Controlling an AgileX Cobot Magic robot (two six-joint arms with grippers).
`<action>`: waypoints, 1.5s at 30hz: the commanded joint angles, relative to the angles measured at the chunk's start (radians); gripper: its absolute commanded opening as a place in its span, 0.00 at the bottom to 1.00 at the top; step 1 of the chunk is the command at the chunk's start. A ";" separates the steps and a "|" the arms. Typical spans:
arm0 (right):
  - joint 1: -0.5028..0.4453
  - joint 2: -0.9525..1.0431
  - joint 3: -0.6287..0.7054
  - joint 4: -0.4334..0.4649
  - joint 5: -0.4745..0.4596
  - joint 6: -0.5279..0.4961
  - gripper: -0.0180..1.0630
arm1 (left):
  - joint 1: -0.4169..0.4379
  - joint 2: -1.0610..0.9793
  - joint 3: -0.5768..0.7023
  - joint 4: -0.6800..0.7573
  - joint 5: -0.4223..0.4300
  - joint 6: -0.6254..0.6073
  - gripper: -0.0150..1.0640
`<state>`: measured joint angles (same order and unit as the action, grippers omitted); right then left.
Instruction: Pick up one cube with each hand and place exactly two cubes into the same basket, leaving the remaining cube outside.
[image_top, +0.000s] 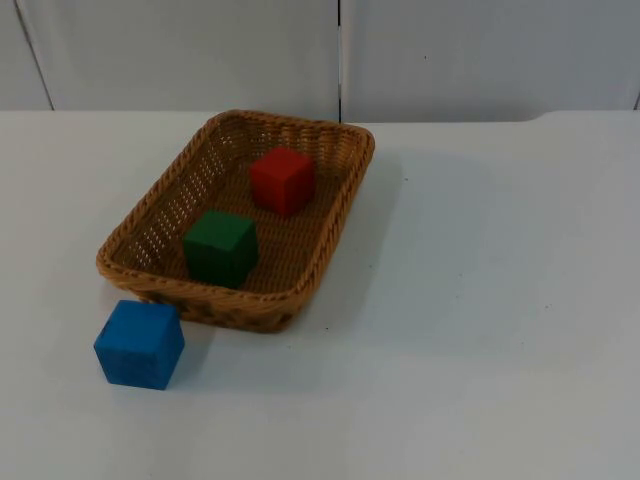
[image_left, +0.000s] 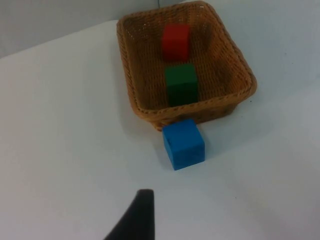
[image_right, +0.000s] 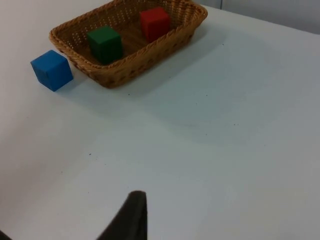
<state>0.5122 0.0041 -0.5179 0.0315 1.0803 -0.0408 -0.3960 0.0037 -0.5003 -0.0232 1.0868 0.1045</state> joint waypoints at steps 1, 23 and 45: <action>-0.003 -0.004 0.002 -0.002 -0.001 0.003 0.99 | 0.002 -0.004 0.004 -0.006 -0.011 -0.009 0.99; -0.003 -0.004 0.002 -0.002 -0.001 0.003 0.99 | 0.002 -0.004 0.004 0.041 -0.011 -0.087 0.99; -0.119 -0.004 0.002 -0.002 -0.001 0.003 0.99 | 0.002 -0.004 0.004 0.041 -0.011 -0.087 0.99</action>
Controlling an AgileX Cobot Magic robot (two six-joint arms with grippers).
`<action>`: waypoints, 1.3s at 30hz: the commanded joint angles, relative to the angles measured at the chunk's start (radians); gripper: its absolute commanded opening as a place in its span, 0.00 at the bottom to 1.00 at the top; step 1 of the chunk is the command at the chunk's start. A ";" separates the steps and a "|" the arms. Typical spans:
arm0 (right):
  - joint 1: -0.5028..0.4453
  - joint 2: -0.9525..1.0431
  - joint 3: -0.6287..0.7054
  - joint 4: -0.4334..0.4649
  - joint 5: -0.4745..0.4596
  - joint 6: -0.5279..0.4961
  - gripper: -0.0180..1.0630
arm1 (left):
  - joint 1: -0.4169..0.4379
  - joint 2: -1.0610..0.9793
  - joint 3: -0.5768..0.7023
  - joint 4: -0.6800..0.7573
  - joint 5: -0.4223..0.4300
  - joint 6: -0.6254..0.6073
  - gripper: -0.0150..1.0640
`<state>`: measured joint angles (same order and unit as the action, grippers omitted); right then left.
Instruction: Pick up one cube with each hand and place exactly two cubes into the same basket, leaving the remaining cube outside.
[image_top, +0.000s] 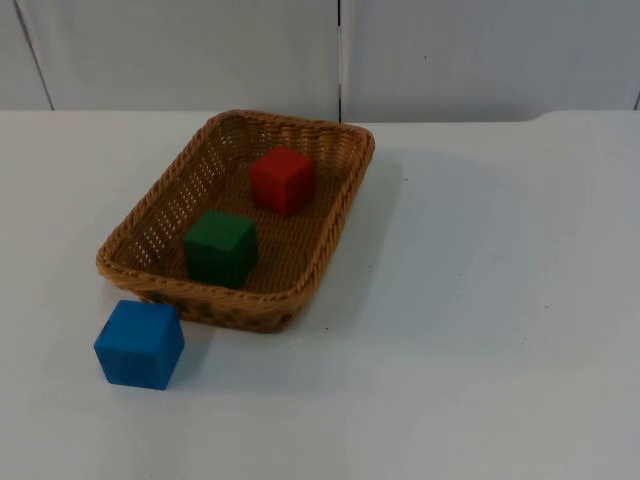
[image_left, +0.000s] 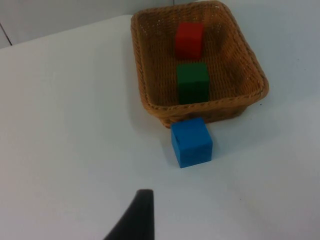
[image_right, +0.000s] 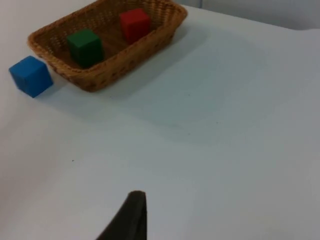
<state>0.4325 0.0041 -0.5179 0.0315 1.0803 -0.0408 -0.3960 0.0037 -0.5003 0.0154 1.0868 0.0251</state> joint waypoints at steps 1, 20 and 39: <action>-0.039 -0.004 0.002 -0.002 -0.001 0.003 0.99 | 0.002 -0.004 0.004 0.003 -0.011 -0.007 0.99; -0.301 -0.004 0.002 -0.003 -0.001 0.003 0.99 | 0.002 -0.004 0.004 0.003 -0.011 -0.007 0.99; -0.378 -0.004 0.002 -0.003 -0.001 0.003 0.99 | 0.002 -0.004 0.004 0.003 -0.011 -0.007 0.99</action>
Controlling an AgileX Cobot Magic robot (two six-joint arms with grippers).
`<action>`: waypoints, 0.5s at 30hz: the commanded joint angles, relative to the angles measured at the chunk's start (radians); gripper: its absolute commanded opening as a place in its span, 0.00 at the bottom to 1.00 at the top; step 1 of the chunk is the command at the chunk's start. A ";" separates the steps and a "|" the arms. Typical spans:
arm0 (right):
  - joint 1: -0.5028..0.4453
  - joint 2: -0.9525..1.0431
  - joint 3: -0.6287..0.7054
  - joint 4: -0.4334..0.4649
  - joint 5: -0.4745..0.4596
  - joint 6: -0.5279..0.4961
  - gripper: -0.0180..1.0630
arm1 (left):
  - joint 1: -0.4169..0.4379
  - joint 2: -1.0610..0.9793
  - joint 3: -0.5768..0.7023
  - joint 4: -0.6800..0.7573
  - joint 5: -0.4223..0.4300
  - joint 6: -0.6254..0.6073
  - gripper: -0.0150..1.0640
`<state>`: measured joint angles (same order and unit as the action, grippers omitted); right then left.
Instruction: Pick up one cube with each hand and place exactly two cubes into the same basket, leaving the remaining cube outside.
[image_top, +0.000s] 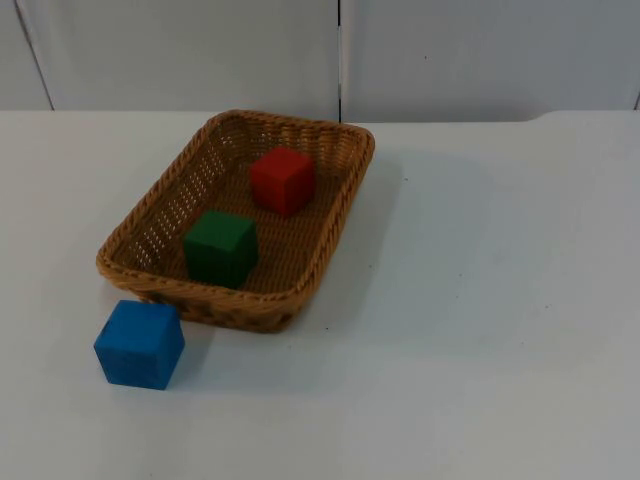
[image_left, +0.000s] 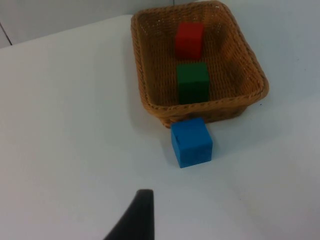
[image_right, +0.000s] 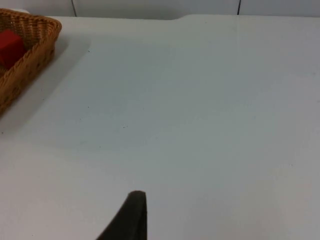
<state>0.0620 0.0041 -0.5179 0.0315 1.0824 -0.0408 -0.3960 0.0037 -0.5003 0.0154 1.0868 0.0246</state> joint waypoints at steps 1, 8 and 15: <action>-0.008 -0.004 0.002 -0.003 -0.003 0.003 0.99 | 0.002 -0.004 0.004 0.003 -0.011 -0.007 0.99; -0.008 -0.004 0.002 -0.003 -0.003 0.003 0.99 | 0.002 -0.004 0.004 0.003 -0.011 -0.007 0.99; -0.007 -0.004 0.002 -0.003 -0.004 0.003 0.99 | 0.002 -0.004 0.004 0.003 -0.011 -0.007 0.99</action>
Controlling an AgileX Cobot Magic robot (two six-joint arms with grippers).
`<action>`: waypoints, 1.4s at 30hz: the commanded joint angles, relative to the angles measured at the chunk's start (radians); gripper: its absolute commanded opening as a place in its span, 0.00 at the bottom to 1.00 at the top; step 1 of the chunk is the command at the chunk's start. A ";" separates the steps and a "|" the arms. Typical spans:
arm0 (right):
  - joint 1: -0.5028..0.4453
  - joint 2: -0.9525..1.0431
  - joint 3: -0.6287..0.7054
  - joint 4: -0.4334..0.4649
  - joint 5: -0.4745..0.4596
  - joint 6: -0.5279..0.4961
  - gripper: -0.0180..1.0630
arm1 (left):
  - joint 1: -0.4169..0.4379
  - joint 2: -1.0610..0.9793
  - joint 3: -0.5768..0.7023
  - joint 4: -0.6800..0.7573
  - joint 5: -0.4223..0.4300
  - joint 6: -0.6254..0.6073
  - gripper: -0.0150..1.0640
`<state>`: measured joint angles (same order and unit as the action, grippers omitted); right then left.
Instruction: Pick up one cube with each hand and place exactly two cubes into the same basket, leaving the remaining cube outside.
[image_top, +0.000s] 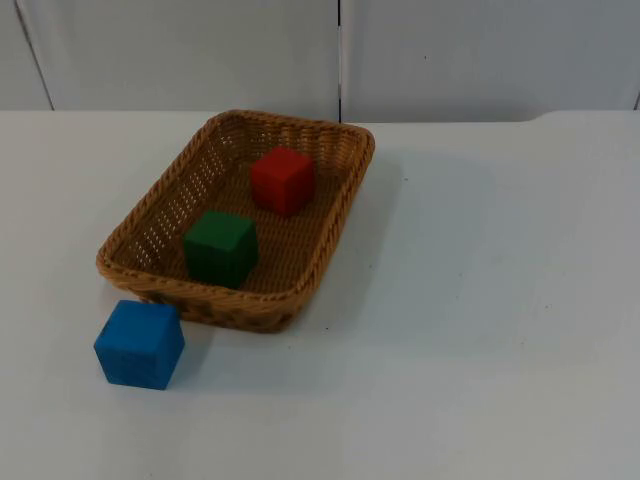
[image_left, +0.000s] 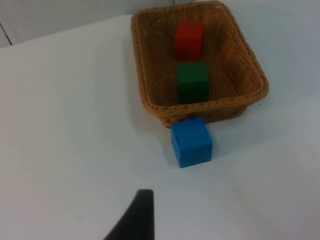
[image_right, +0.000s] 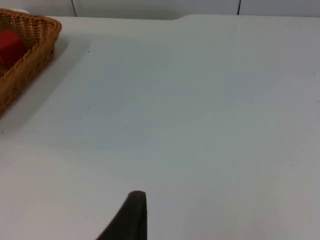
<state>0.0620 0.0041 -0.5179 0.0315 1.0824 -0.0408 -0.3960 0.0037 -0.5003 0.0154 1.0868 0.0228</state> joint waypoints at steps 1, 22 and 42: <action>-0.007 -0.004 0.002 -0.003 -0.004 0.003 0.99 | 0.002 -0.004 0.004 0.003 -0.011 -0.005 0.99; -0.007 -0.004 0.002 -0.003 -0.004 0.003 0.99 | 0.002 -0.004 0.004 0.003 -0.011 -0.005 0.99; -0.007 -0.004 0.002 -0.003 -0.004 0.003 0.99 | 0.244 -0.004 0.004 0.004 -0.011 -0.005 0.99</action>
<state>0.0620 0.0041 -0.5179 0.0315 1.0824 -0.0408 -0.1907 0.0037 -0.5003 0.0154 1.0868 0.0228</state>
